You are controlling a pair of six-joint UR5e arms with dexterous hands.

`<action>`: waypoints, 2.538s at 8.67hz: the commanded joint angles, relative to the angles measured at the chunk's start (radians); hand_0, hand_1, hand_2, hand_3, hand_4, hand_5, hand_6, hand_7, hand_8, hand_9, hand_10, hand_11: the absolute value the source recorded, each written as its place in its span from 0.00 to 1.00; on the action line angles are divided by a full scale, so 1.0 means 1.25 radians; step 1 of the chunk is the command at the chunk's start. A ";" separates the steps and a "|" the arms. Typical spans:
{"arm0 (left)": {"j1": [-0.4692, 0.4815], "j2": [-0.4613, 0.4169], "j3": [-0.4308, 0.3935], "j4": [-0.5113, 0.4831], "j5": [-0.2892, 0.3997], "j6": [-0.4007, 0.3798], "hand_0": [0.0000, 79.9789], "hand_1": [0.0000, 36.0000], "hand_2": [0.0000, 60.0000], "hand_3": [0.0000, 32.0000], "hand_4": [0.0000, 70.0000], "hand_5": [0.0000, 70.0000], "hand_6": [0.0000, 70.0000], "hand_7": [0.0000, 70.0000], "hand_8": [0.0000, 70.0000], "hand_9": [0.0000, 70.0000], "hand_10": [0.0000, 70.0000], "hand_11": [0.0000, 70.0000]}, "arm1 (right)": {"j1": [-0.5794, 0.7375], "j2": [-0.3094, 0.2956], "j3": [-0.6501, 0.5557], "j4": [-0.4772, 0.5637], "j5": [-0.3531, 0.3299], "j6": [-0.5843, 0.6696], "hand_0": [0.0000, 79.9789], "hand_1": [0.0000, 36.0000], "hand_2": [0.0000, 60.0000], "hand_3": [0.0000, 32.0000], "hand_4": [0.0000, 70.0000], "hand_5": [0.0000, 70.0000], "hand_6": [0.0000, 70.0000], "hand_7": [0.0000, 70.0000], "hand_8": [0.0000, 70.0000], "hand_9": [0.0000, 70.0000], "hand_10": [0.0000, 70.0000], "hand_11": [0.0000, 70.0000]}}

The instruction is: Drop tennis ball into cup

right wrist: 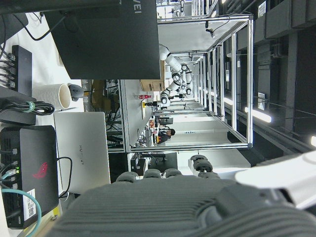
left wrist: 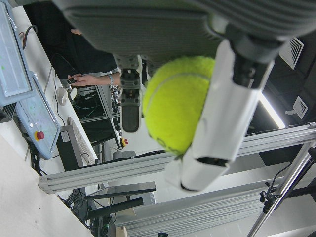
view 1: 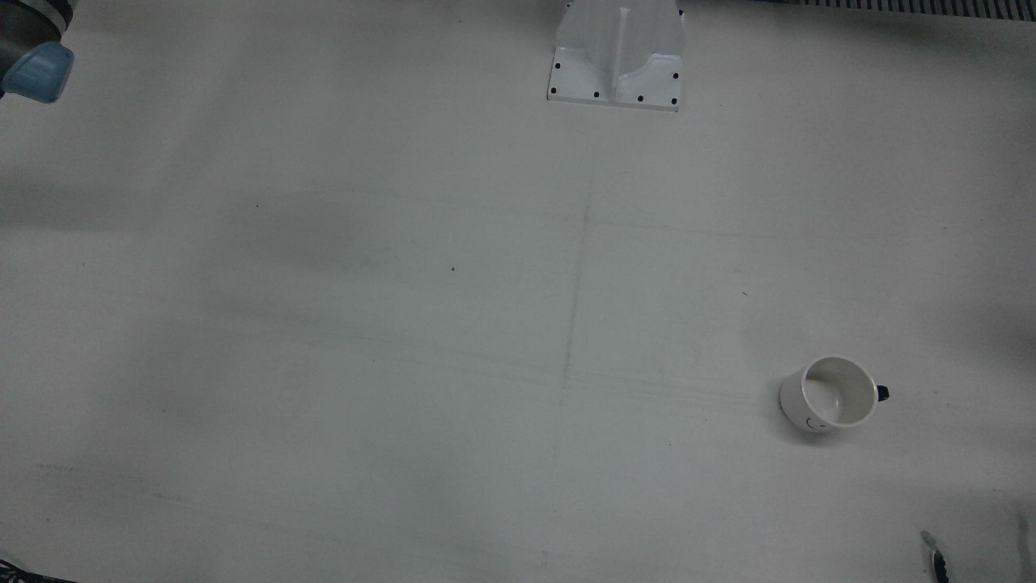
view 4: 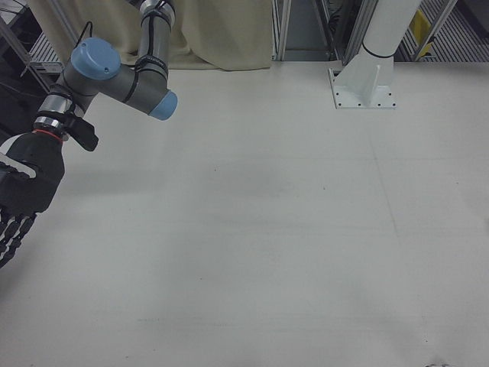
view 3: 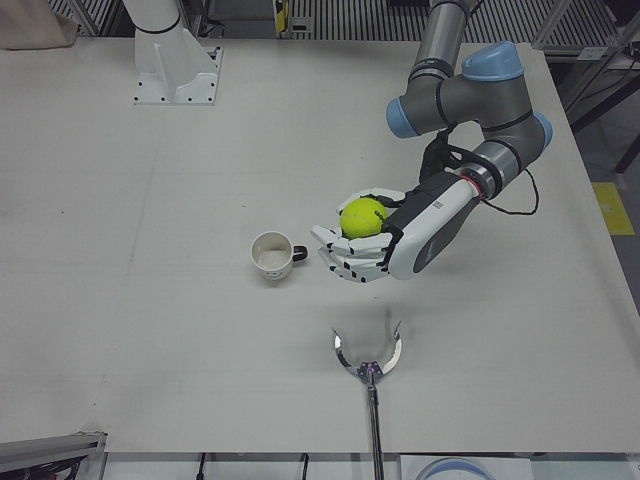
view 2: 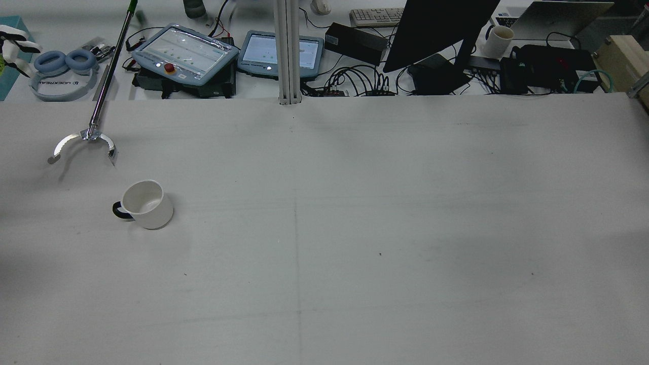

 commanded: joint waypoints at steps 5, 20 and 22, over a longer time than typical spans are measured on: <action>0.012 -0.002 0.008 -0.001 0.001 0.000 1.00 1.00 0.00 0.00 0.62 0.31 0.56 0.92 0.40 0.59 0.33 0.54 | 0.000 0.000 0.005 0.000 0.000 -0.002 0.00 0.00 0.00 0.00 0.00 0.00 0.00 0.00 0.00 0.00 0.00 0.00; 0.012 -0.003 0.003 -0.001 0.001 0.000 1.00 1.00 0.04 0.00 0.59 0.35 0.77 0.86 0.44 0.57 0.32 0.53 | 0.000 0.000 0.006 0.000 0.000 -0.004 0.00 0.00 0.00 0.00 0.00 0.00 0.00 0.00 0.00 0.00 0.00 0.00; 0.011 -0.002 0.022 -0.001 0.001 0.000 1.00 1.00 0.02 0.00 0.59 0.33 0.69 0.87 0.42 0.57 0.32 0.53 | 0.000 0.000 0.006 0.000 0.000 -0.002 0.00 0.00 0.00 0.00 0.00 0.00 0.00 0.00 0.00 0.00 0.00 0.00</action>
